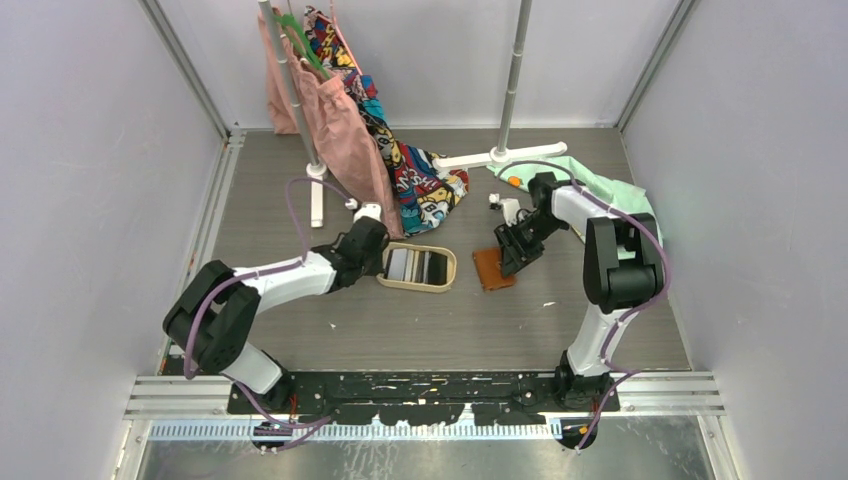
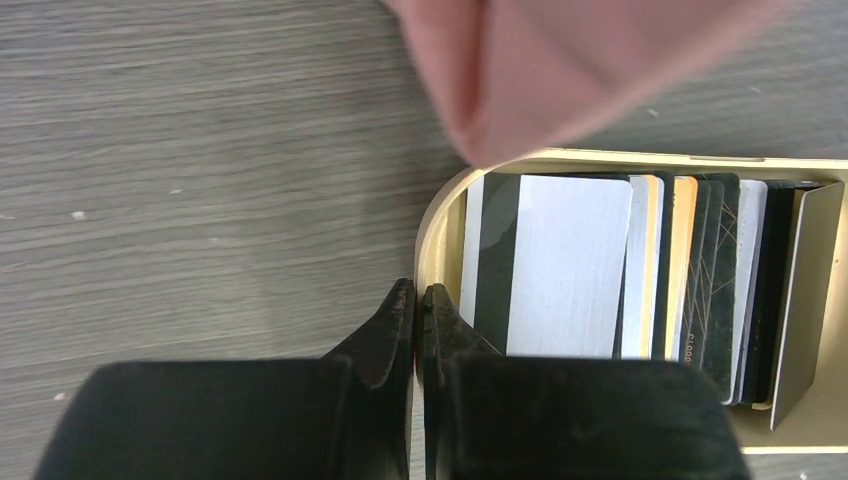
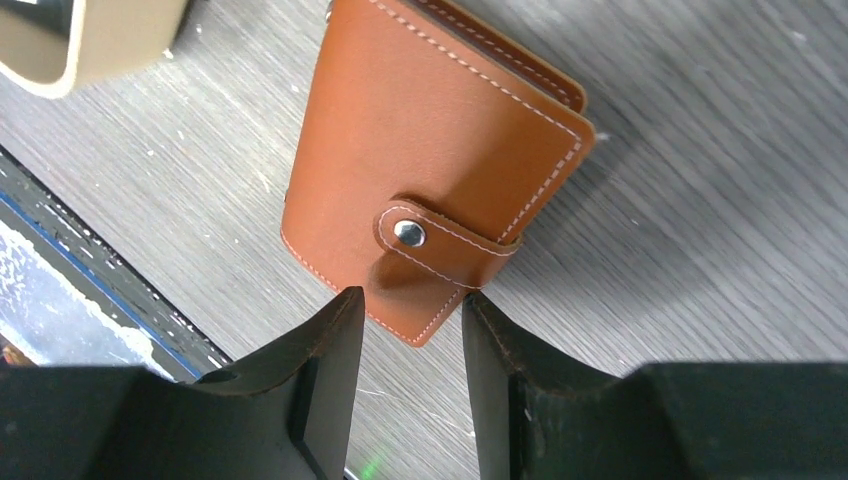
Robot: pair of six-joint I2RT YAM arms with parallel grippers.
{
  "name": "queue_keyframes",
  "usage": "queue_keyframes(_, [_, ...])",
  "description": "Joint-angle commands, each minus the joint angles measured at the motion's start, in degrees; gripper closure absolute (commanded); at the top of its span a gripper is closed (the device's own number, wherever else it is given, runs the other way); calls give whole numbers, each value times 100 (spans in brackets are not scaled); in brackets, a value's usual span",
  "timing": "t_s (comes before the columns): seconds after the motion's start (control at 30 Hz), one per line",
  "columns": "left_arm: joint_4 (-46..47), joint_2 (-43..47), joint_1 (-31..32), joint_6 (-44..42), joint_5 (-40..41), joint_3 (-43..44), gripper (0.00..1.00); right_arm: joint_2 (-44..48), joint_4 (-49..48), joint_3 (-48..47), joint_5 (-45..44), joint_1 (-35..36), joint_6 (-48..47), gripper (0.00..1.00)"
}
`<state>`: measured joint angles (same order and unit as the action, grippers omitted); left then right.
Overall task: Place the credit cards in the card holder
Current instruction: Move the storage box to the center of the board, then open the card holder at the center of the board.
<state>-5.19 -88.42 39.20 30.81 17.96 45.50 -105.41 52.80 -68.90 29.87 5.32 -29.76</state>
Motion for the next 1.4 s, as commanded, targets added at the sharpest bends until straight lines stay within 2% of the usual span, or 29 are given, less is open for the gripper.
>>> queue_keyframes(0.0, [38,243,-393,-161,338,-93,100,224,83,-18,271,252,-7,53])
queue_keyframes(0.13, [-9,156,-586,-223,166,18,98,415,89,-18,239,298,-104,49])
queue_keyframes(0.17, [-60,167,-619,-229,112,61,95,504,86,-18,170,302,-166,48])
queue_keyframes(0.23, [-199,253,-633,-241,17,111,76,724,76,19,99,290,-364,45])
queue_keyframes(0.3, [-282,456,-639,-246,-57,103,62,994,14,68,65,270,-541,40])
queue_keyframes(0.37, [-307,698,-639,-263,-215,64,56,1276,-81,132,80,274,-743,37])
queue_keyframes(0.5, [-198,1079,-636,-369,-957,-30,51,1737,-309,309,642,276,-1510,35])
queue_keyframes(0.57, [-72,1153,-639,-444,-1451,-55,51,1884,-108,486,1180,271,-2854,29])
queue_keyframes(0.63, [137,1167,-642,-488,-2054,-84,50,1859,327,622,1557,275,-4436,18])
queue_keyframes(0.73, [466,1088,-626,-378,-2801,-98,50,1647,303,652,1626,285,-5250,12])
queue_keyframes(0.87, [1164,982,-465,-143,-3495,-133,51,1216,209,426,1436,285,-5439,18])
queue_keyframes(0.97, [1427,886,-207,-53,-3709,-47,53,1102,-436,583,1194,323,-5095,22])
queue_keyframes(1.13, [2189,527,210,415,-3963,31,67,919,-914,598,882,465,-4771,33])
queue_keyframes(1.37, [2817,-446,644,942,-4058,389,77,745,-990,607,694,597,-4670,38])
